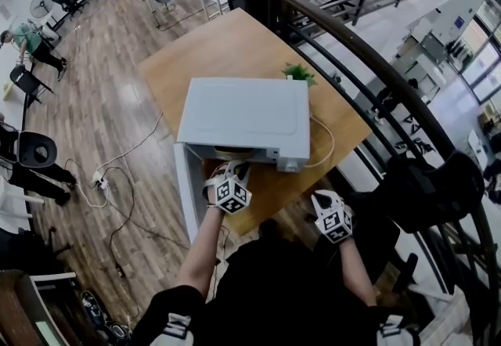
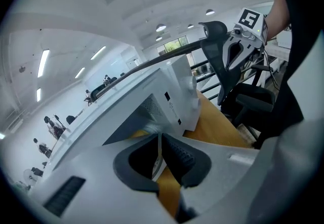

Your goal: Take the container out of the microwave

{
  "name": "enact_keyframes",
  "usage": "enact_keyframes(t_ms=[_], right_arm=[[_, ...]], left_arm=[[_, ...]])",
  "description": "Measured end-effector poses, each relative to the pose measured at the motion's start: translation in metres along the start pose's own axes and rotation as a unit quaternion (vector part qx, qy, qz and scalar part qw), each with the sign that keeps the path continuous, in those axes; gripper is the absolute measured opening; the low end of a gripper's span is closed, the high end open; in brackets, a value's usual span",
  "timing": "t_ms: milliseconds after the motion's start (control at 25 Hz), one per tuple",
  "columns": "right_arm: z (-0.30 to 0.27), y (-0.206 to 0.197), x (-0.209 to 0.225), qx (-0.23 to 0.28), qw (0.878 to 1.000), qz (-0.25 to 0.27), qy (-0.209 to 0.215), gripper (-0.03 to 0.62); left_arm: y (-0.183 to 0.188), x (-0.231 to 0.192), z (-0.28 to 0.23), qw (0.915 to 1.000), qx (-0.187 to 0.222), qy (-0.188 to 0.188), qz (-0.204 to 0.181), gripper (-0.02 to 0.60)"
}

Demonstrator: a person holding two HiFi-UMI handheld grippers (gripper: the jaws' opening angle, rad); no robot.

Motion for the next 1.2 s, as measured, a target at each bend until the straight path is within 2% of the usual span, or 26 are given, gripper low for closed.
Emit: enact_keyframes(t_ms=[200,520,1200], right_arm=[[-0.01,0.002,-0.001,-0.01,1.0,0.004,0.003,-0.002],[-0.02,-0.003,0.0,-0.041,0.999,-0.001,-0.001,-0.001],[-0.025,-0.004,0.001,-0.058,0.998,-0.023,-0.025,0.0]], left_arm=[[-0.013,-0.011,-0.022,0.9995,-0.018,-0.027,0.004,0.087],[-0.032,-0.03,-0.046,0.9978,-0.049,-0.044,-0.004,0.089],[-0.053,-0.048,-0.077,0.9919,-0.085,-0.083,-0.046,0.084]])
Point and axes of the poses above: the fingertips, and each gripper's own axes: z backward along the fingers, x to its right, y out of its top, the point moved 5 cm from there along z, backward along the fingers, and after that the axes turned 13 degrees about -y, right-handed, at the moved point
